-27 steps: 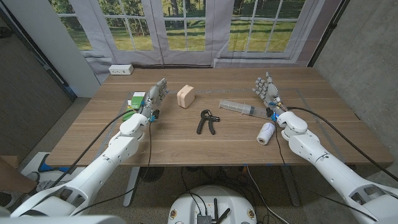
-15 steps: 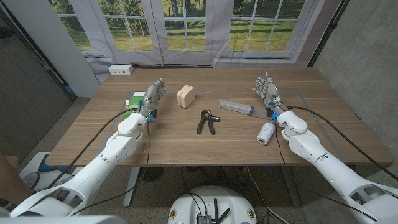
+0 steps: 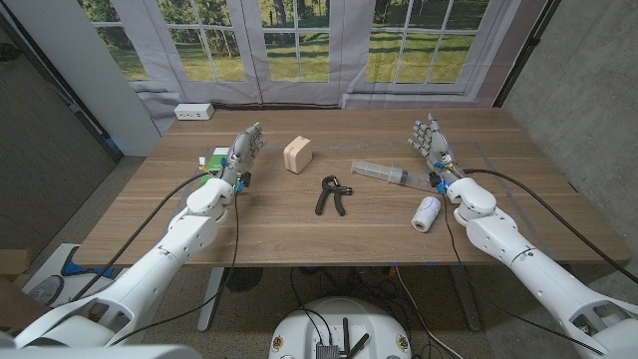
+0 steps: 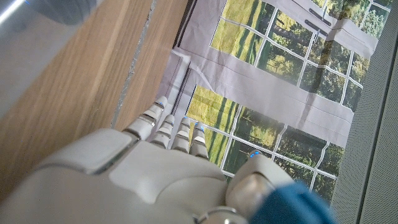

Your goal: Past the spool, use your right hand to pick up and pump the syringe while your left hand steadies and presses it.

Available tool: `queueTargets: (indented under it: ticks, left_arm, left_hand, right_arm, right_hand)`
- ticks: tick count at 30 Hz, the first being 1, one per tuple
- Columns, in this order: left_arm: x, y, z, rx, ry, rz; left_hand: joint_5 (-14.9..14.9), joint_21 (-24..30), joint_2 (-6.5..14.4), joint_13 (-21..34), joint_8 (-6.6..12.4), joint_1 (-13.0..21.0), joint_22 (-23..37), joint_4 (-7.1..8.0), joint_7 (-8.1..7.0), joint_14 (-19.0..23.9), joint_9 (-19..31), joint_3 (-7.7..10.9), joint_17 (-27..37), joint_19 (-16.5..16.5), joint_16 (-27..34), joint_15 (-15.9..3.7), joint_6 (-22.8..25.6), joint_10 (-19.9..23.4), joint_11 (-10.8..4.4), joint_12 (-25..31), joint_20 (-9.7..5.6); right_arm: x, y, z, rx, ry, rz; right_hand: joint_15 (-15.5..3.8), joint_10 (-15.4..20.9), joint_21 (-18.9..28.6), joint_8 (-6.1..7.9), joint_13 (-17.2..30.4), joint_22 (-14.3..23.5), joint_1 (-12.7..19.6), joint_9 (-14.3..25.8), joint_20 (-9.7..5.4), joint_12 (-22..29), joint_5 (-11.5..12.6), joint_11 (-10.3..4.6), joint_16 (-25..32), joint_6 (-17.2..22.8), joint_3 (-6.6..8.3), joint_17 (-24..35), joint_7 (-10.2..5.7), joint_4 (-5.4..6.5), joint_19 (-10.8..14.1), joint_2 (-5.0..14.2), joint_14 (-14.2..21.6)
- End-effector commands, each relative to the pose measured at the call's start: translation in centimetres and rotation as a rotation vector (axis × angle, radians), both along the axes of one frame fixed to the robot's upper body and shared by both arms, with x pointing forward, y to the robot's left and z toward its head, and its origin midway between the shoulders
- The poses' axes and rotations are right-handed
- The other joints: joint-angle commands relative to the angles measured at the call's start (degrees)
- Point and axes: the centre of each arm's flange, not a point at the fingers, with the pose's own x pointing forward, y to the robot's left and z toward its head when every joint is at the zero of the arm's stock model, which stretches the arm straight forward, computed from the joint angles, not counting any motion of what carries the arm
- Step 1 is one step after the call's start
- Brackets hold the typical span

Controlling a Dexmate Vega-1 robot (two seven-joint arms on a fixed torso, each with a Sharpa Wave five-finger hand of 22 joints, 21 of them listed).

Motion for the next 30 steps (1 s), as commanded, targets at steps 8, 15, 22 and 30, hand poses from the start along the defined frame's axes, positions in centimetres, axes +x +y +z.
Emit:
queueTargets:
  ticks: [8,15,22,30]
  left_arm:
    - [-0.9,-0.2,0.0,0.017,0.013,0.021]
    - [-1.5,0.0,-0.3,0.005,0.010,0.034]
    - [-2.2,0.5,-0.2,0.003,0.016,0.057]
    - [-2.3,0.7,0.0,0.009,0.020,0.062]
  left_hand:
    - [0.3,0.5,0.4,0.2,0.14,0.4,0.2,-0.83,0.02,0.4,0.2,0.33,0.1,0.4,0.2,0.03,0.2,0.0,-0.56,0.2,-2.39]
    - [0.3,0.5,0.4,0.2,0.16,0.4,0.2,-1.12,-0.01,0.6,0.2,0.43,0.1,0.5,0.2,0.03,0.2,0.0,-0.63,0.2,-2.31]
    - [0.3,0.5,0.5,0.2,0.18,0.4,0.2,-1.36,-0.04,0.6,0.2,0.54,0.1,0.6,0.1,0.08,0.3,0.1,-0.59,0.2,-2.27]
    - [0.3,0.4,0.5,0.2,0.20,0.4,0.2,-1.62,-0.01,0.8,0.2,0.68,0.1,0.7,0.1,0.06,0.3,0.2,-0.64,0.2,-2.24]
  right_arm:
    - [-3.1,-0.4,1.1,-0.140,-0.022,-0.101]
    - [-4.0,-0.6,1.5,-0.227,-0.032,-0.158]
    - [-4.9,-0.6,2.3,-0.339,-0.026,-0.234]
    - [-5.7,-0.6,3.1,-0.449,-0.015,-0.298]
  right_hand:
    - [-1.41,0.1,0.1,-0.35,0.1,0.2,0.7,0.2,0.45,0.3,-0.1,-0.32,0.0,-0.3,0.55,-0.3,-0.22,-1.14,0.0,-0.11,0.3]
    - [-1.39,0.0,0.0,-0.52,0.1,0.2,1.5,0.2,0.51,0.2,-0.2,-0.57,-0.1,-0.6,0.90,-0.7,-1.61,-1.84,-0.3,-0.34,0.3]
    - [-1.28,-0.3,0.0,-0.65,0.2,0.2,2.7,0.2,0.55,0.2,-0.4,-0.78,-0.3,-0.8,1.35,-1.0,-2.78,-2.92,-0.6,-0.77,0.3]
    - [-0.91,-0.3,0.0,-0.61,0.2,0.2,4.6,0.2,0.92,0.3,-0.8,-0.64,-0.4,-0.8,2.00,-1.4,-4.11,-4.61,-0.9,-1.35,0.0]
